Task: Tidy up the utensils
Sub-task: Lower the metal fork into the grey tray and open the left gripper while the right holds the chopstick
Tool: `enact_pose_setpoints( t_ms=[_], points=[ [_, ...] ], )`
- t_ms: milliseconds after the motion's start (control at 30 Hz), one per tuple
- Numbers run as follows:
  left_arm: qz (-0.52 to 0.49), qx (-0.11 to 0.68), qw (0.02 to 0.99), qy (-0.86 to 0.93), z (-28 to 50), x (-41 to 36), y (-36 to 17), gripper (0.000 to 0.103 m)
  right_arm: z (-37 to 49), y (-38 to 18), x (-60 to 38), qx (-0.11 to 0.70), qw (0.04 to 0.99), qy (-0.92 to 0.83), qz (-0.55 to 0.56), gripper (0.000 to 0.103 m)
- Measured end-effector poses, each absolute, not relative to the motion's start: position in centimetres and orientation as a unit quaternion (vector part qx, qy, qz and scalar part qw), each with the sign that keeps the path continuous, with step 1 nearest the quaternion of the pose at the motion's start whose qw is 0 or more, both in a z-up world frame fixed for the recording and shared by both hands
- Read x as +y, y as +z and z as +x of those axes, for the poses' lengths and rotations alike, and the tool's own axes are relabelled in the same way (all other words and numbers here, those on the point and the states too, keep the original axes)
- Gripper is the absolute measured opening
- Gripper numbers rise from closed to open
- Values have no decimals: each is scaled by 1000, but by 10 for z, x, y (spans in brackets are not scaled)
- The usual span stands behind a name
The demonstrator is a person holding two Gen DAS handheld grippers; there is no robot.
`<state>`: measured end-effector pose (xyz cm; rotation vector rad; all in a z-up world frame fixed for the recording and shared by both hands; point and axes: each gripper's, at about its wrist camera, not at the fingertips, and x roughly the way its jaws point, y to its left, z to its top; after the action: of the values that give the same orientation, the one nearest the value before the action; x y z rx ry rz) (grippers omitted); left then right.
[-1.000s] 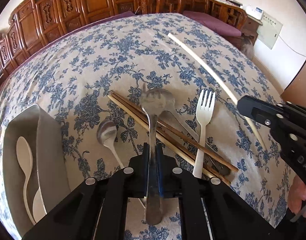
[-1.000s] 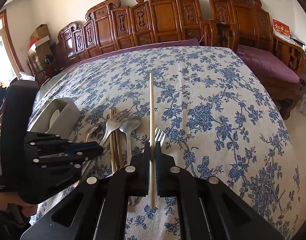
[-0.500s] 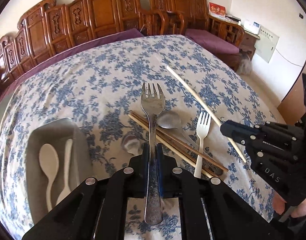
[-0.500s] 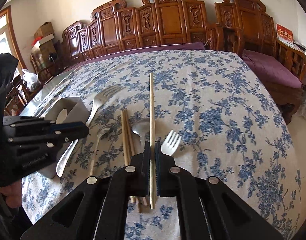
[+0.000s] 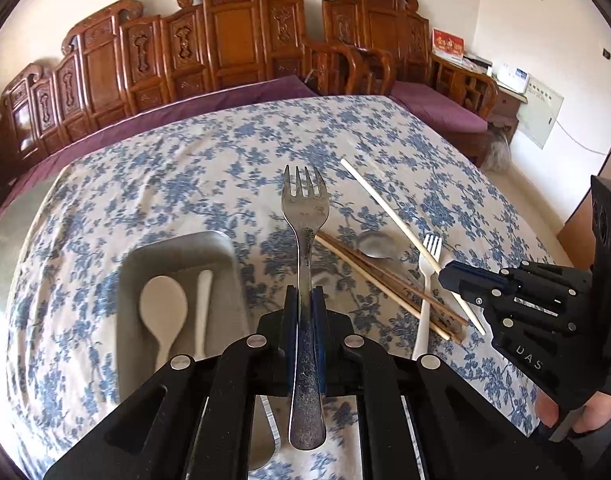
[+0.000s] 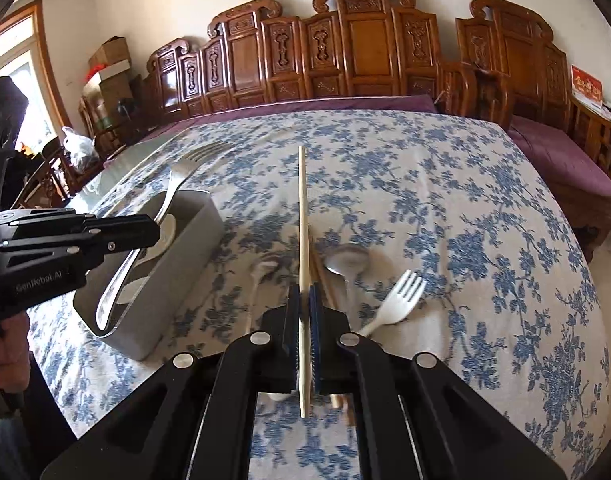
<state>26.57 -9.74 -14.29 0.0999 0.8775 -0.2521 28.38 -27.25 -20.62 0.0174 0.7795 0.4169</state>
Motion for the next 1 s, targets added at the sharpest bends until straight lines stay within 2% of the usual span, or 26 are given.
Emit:
enact_pose_setpoints(
  t_ms=[333, 1000],
  points=[
    [34, 417, 902, -100, 259, -51, -134, 6, 269, -195, -241, 366, 900, 238, 6, 6],
    [45, 498, 864, -48, 287, -12, -217, 7, 264, -199, -225, 371, 893, 256, 3, 6]
  ],
)
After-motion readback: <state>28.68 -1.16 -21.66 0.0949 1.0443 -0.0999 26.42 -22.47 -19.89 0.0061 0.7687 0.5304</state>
